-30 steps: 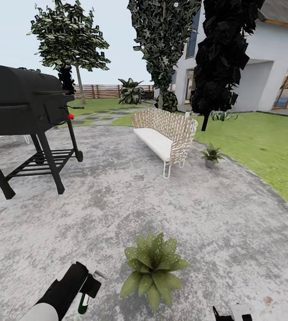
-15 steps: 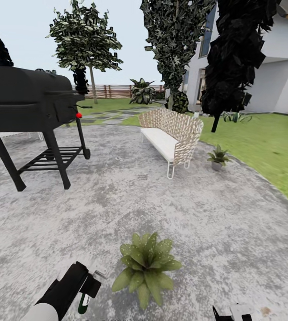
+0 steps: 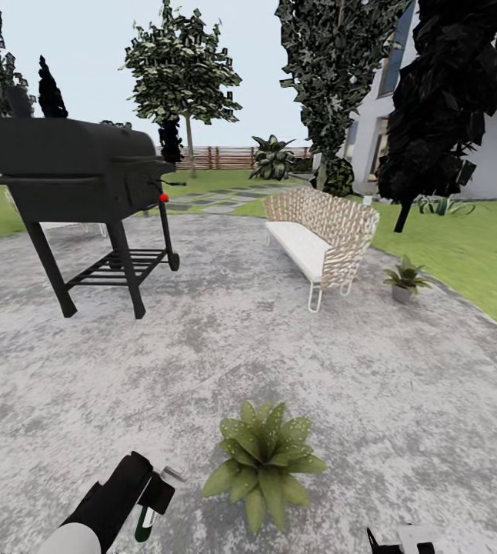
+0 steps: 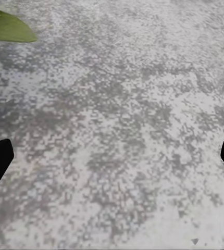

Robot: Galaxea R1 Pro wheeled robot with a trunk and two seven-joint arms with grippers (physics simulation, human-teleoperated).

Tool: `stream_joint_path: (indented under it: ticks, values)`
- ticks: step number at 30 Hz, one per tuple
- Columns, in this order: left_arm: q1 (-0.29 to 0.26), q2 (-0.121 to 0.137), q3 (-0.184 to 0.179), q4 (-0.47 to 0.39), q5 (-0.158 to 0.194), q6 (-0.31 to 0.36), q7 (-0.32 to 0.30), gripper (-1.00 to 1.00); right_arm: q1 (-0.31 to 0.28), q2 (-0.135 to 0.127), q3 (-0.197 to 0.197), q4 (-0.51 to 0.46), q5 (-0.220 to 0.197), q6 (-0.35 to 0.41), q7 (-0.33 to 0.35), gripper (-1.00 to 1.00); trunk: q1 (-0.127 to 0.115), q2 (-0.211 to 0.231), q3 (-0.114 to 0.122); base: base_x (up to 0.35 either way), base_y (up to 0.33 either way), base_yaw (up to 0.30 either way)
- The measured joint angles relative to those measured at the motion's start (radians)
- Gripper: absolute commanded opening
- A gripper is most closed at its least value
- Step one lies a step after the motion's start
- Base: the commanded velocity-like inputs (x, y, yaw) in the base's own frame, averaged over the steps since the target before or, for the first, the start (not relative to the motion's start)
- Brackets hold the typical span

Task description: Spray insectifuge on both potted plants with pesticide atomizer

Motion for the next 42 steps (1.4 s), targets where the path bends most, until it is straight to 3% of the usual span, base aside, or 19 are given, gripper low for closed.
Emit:
stream_joint_path:
  ticks: [7, 17, 25, 28, 30, 32, 35, 39, 42]
  values:
    - [0.000, 0.001, -0.001, 0.000, 0.000, 0.000, 0.000, -1.00, 0.000, 0.000, 0.000, 0.000, 0.000, 0.000, 0.000, 1.00, 0.000, 0.000, 0.000, -0.020, -0.268, 0.031]
    - [0.000, 0.001, -0.001, -0.001, 0.000, 0.000, 0.000, -1.00, 0.000, 0.000, 0.000, 0.000, 0.001, 0.001, 0.000, 1.00, 0.000, 0.000, 0.000, -0.141, -0.261, 0.261]
    - [-0.001, 0.009, 0.002, 0.000, -0.004, 0.001, 0.000, -1.00, 0.000, 0.000, 0.000, 0.001, 0.000, 0.000, 0.000, 1.00, 0.000, 0.000, 0.000, -0.020, -0.043, 0.182]
    - [-0.001, 0.057, 0.102, 0.000, -0.008, -0.002, -0.003, -1.00, 0.000, 0.000, 0.000, 0.001, 0.001, 0.000, 0.000, 1.00, 0.000, 0.000, 0.000, 0.000, 0.000, 0.001]
    - [-0.001, 0.060, 0.121, 0.000, -0.002, -0.001, -0.003, -1.00, 0.000, 0.000, 0.000, 0.000, 0.002, 0.000, 0.000, 1.00, 0.000, 0.000, 0.000, 0.000, 0.000, 0.000]
    - [-0.001, 0.051, 0.127, 0.000, 0.000, -0.005, -0.003, -1.00, 0.000, 0.000, 0.000, 0.001, 0.002, 0.000, 0.000, 1.00, 0.000, 0.000, 0.000, 0.000, 0.000, 0.000]
    - [-0.001, 0.011, 0.120, 0.002, -0.004, -0.056, -0.001, -1.00, 0.000, 0.000, 0.000, 0.002, 0.002, 0.000, 0.000, 1.00, 0.000, 0.000, 0.000, 0.000, 0.000, 0.000]
    - [-0.008, -0.010, 0.120, 0.001, -0.001, -0.065, 0.001, -1.00, 0.000, 0.000, 0.000, 0.002, 0.002, 0.000, 0.001, 1.00, 0.000, 0.000, 0.000, 0.000, 0.000, 0.000]
    - [-0.016, -0.065, 0.118, 0.002, 0.000, -0.067, -0.001, -1.00, 0.000, 0.000, 0.000, 0.002, 0.002, 0.000, 0.001, 1.00, 0.000, 0.000, 0.000, 0.000, 0.000, 0.000]
